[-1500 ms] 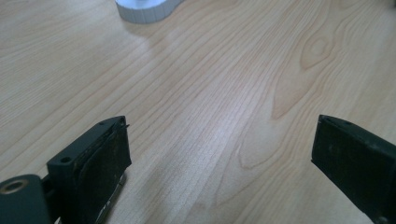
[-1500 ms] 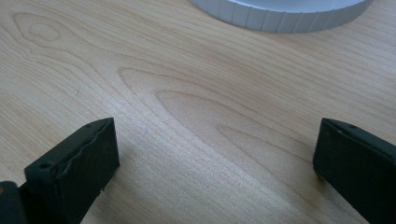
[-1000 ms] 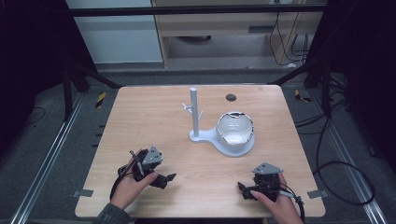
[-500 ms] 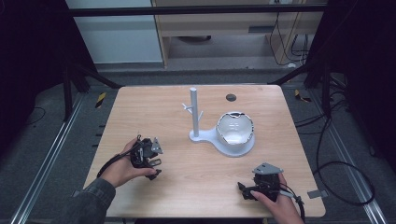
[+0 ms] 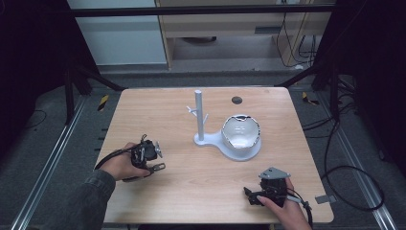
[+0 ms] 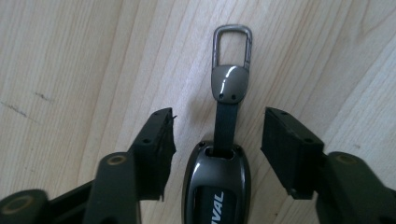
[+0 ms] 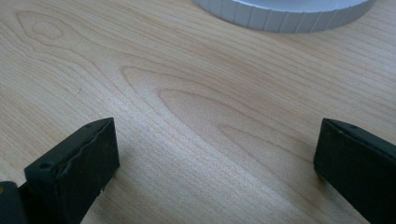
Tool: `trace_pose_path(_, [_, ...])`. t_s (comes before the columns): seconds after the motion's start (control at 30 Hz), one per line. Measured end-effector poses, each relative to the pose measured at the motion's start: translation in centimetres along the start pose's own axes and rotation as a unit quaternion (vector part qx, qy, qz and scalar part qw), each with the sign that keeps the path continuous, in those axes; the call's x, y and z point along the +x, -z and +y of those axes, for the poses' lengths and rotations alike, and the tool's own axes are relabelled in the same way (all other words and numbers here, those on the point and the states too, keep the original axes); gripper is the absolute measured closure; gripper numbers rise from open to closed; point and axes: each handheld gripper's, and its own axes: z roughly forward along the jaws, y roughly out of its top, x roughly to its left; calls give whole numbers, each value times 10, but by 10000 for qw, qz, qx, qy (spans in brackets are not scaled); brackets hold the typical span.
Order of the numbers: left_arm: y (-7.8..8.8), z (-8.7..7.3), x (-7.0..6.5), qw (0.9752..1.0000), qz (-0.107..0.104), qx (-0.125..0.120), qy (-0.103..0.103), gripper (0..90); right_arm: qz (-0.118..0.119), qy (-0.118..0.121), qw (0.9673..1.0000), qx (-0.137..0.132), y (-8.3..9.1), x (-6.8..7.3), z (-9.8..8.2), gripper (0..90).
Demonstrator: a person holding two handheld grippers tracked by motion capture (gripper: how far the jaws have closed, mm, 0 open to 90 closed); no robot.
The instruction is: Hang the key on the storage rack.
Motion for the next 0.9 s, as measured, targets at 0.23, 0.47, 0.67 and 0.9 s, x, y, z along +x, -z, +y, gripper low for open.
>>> trace_pose_path(0.23, [-4, 1, 2, 10000, -55, 52, 9, 527, 0, 1, 10000, 0, 0, 0, 0, 4])
trace_pose_path(0.47, [-11, 7, 1, 9997, -113, 193, -103, 600, 0, 1, 10000, 1, 0, 0, 0, 4])
trace_pose_path(0.67, [-14, 9, 1, 9995, -163, 246, -112, 648, 0, -1, 10000, 1, 0, 0, 0, 4])
trace_pose_path(0.9, [-15, 9, 3, 9995, -209, 224, -89, 702, -1, 6, 10000, -1, 0, 0, 0, 4])
